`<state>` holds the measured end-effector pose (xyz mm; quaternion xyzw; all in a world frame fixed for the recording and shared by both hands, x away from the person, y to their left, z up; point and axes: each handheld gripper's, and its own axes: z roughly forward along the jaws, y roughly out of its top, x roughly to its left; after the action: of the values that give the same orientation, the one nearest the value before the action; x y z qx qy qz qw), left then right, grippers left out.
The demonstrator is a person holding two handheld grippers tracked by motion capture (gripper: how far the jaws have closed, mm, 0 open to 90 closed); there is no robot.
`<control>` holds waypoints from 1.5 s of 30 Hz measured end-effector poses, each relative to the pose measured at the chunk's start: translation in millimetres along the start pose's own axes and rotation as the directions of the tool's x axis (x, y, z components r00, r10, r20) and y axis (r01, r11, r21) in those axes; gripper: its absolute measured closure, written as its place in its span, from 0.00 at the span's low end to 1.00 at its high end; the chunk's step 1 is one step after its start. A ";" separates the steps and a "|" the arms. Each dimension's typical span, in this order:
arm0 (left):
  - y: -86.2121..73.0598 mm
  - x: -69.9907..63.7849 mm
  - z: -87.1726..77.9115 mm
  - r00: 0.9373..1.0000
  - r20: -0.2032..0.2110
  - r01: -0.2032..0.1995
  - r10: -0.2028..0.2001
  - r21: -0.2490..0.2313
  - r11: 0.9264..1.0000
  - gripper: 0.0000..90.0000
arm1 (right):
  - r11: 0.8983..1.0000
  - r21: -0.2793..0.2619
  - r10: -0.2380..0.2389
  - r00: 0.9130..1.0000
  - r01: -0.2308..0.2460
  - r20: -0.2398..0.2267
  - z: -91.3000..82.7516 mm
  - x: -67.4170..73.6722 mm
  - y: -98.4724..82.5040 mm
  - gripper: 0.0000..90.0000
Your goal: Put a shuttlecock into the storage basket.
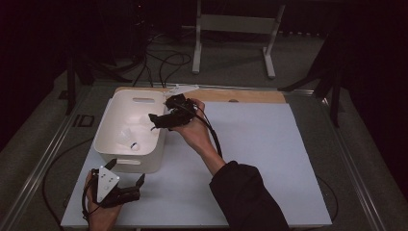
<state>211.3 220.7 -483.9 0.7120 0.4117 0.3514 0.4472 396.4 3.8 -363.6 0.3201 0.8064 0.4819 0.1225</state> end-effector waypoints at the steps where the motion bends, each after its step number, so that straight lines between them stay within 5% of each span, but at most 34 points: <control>1: 0.0 -0.1 0.1 1.000 -0.001 0.000 0.000 -0.001 1.000 0.00 | 1.000 -0.005 -0.001 1.000 0.001 0.004 -1.5 -0.4 -0.8 0.15; 7: 0.1 -0.4 0.1 1.000 -0.004 0.000 0.000 -0.001 1.000 0.00 | 1.000 -0.021 -0.004 1.000 0.004 0.005 -10.0 -3.1 -6.2 0.14; 16: 0.2 -0.4 -0.1 1.000 -0.004 -0.002 0.002 0.001 1.000 0.00 | 0.998 -0.026 -0.050 0.995 0.052 0.086 -26.1 -7.8 -13.8 0.15; 22: 0.2 -0.8 0.0 1.000 -0.003 0.001 -0.001 0.001 1.000 0.00 | 0.998 -0.035 -0.044 0.994 0.047 0.096 -36.2 -11.8 -21.2 0.15; 39: 0.0 -0.5 -0.1 1.000 -0.004 0.000 0.000 0.002 1.000 0.00 | 0.996 -0.069 -0.044 0.990 0.054 0.136 -64.6 -15.0 -60.7 0.12; 45: 0.1 -0.9 0.0 1.000 -0.006 0.001 -0.001 0.001 1.000 0.00 | 0.994 -0.108 -0.013 0.986 0.031 0.165 -90.8 -22.9 -84.5 0.12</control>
<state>210.9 219.8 -483.9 0.7111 0.4137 0.3531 0.4456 334.3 -102.1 -392.5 0.3425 0.7693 0.4963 0.2112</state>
